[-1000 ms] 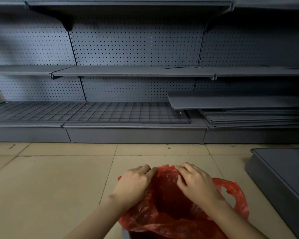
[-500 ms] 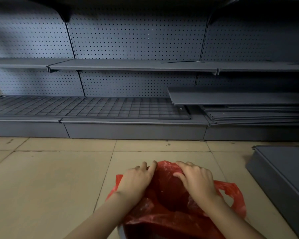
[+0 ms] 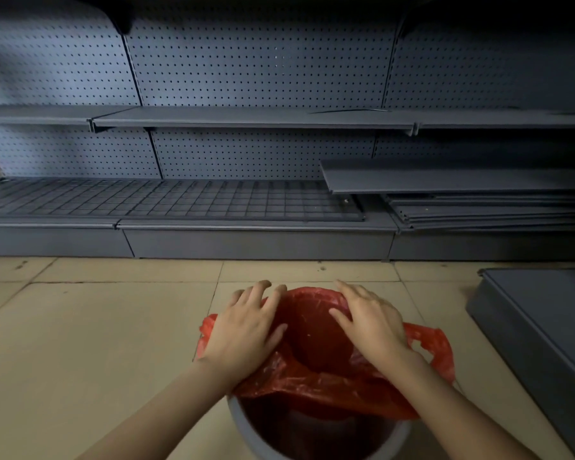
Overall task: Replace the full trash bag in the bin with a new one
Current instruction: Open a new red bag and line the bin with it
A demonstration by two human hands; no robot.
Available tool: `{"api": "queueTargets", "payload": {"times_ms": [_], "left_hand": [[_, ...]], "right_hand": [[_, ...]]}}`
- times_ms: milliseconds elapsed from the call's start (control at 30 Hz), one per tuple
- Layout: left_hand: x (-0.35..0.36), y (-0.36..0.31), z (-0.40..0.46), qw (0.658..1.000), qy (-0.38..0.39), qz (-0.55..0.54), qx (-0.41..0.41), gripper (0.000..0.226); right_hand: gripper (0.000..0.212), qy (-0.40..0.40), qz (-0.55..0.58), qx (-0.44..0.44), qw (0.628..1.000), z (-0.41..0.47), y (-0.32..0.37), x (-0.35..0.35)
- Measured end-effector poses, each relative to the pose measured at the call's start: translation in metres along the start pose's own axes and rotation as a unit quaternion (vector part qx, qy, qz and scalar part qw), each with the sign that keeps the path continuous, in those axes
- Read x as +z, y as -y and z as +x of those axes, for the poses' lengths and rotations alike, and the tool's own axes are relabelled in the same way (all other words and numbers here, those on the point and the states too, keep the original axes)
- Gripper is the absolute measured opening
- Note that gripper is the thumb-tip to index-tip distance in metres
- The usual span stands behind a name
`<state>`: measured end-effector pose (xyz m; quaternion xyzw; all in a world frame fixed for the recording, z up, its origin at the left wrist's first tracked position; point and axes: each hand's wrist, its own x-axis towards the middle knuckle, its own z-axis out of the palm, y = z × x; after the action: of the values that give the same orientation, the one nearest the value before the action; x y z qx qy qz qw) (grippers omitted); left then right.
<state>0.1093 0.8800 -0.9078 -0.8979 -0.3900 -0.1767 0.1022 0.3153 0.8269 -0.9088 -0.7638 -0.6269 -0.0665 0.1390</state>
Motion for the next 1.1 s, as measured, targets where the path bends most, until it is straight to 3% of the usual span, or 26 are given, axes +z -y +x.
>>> {"api": "queueTargets", "payload": {"times_ms": [200,433,600,700,800,900,1100], "left_hand": [[-0.038,-0.022,-0.026,0.987,-0.021,-0.071,0.145,0.035],[-0.047,-0.027,-0.061,0.971,0.008,-0.035,0.235,0.032],[-0.049,-0.022,-0.072,0.973,-0.001,-0.022,0.230,0.022],[-0.048,-0.024,-0.075,0.972,0.000,-0.020,0.233,0.004],[-0.049,-0.025,-0.078,0.970,0.014,-0.022,0.242,0.010],[-0.052,-0.023,-0.077,0.970,0.011,-0.017,0.241,0.019],[-0.059,-0.023,-0.083,0.950,-0.036,-0.038,0.309,0.006]], "right_hand": [[0.021,-0.130,0.104,-0.118,0.979,-0.036,0.014,-0.026],[0.025,-0.064,0.108,-0.249,0.960,-0.088,0.010,-0.043],[0.029,-0.026,0.025,-0.319,0.947,-0.109,-0.005,-0.049],[0.015,-0.022,-0.019,-0.332,0.943,-0.111,-0.011,-0.049],[0.009,-0.018,-0.013,-0.324,0.946,-0.113,-0.012,-0.053],[0.020,0.015,0.037,-0.327,0.944,-0.118,-0.009,-0.061],[0.018,0.056,0.073,-0.379,0.921,-0.129,-0.012,-0.066]]}}
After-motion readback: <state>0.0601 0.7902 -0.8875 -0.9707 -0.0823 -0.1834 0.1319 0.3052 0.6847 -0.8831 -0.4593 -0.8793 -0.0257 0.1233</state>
